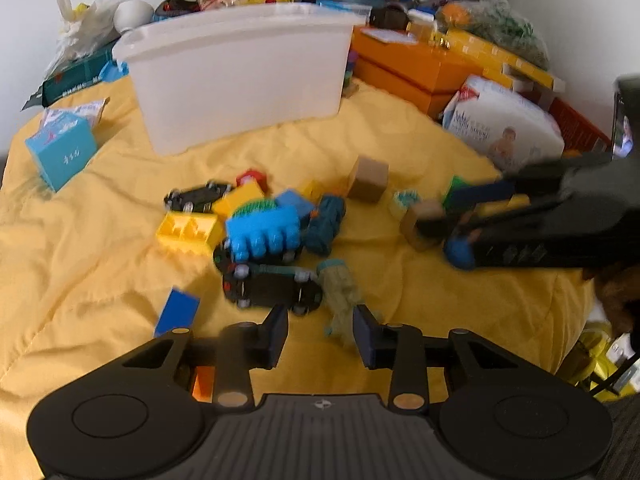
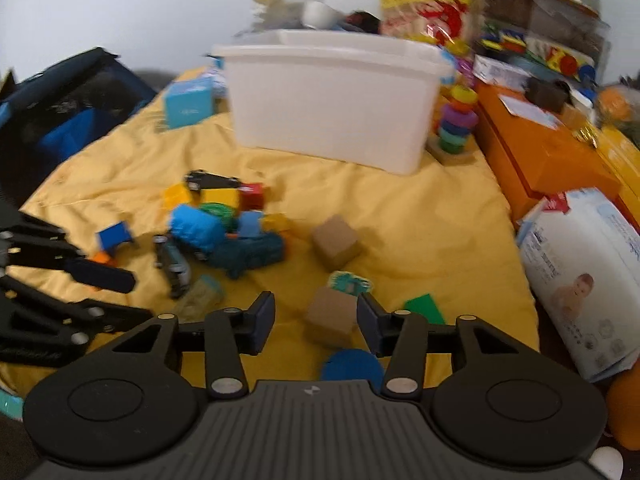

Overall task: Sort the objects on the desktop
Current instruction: 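Close the right tool on the brown wooden cube while the left tool grasps another brown cube, then carry both brown cubes over the white bin and open both tools, then return both tools from the bin to the toy pile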

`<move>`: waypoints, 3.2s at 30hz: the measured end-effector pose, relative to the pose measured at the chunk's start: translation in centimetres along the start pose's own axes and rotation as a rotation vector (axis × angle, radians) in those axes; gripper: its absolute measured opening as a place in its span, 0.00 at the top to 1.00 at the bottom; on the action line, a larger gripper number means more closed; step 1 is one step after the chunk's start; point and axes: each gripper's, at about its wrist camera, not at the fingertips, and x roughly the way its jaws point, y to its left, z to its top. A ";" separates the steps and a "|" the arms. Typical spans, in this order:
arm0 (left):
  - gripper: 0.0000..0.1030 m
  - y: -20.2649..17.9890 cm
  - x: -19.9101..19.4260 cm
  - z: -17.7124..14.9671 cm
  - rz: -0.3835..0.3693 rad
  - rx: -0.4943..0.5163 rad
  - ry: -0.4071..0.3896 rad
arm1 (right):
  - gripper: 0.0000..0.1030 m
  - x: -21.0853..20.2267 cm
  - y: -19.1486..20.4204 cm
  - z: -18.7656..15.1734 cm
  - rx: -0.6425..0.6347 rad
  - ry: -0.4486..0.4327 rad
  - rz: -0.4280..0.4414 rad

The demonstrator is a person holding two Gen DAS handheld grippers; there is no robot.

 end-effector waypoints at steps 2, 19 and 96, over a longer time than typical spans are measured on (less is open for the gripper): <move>0.61 -0.2 -0.1 1.2 -0.030 -0.001 -0.021 | 0.49 1.1 -0.4 -0.1 0.022 0.035 0.016; 0.44 -3.7 9.8 9.7 -0.094 0.094 0.035 | 0.65 1.1 0.7 -1.4 -0.060 0.045 0.067; 0.50 1.4 0.7 -1.0 0.027 -0.029 0.044 | 0.46 1.0 1.2 1.0 -0.069 -0.023 0.088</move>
